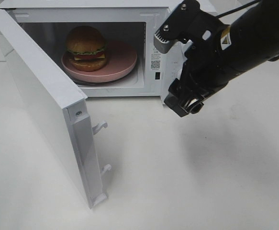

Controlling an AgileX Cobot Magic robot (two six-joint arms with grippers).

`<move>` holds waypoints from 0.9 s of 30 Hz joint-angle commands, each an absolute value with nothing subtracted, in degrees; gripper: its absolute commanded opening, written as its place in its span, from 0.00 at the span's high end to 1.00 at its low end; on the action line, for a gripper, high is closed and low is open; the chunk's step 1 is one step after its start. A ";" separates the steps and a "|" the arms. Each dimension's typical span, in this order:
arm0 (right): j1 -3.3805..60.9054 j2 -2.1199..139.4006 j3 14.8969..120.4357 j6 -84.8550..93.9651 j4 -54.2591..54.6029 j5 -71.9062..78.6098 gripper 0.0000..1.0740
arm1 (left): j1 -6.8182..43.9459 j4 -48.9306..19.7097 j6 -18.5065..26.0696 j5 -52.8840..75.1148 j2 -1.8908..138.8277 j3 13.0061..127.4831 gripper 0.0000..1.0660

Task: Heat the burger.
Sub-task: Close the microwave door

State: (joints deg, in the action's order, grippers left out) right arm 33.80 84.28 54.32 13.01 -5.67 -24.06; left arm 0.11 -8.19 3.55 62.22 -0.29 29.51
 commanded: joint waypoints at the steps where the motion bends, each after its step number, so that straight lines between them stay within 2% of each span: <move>1: 33.63 81.19 52.37 3.67 -6.30 -28.82 0.32 | 0.46 -8.37 3.72 61.42 -1.15 29.56 0.04; 9: 33.63 74.66 50.13 -6.82 -6.30 -43.03 0.32 | 0.46 -8.37 3.72 61.42 -1.15 29.56 0.04; 27: 33.63 56.95 46.52 -6.99 -6.25 -61.13 0.32 | 0.46 -8.37 3.72 61.42 -1.15 29.56 0.04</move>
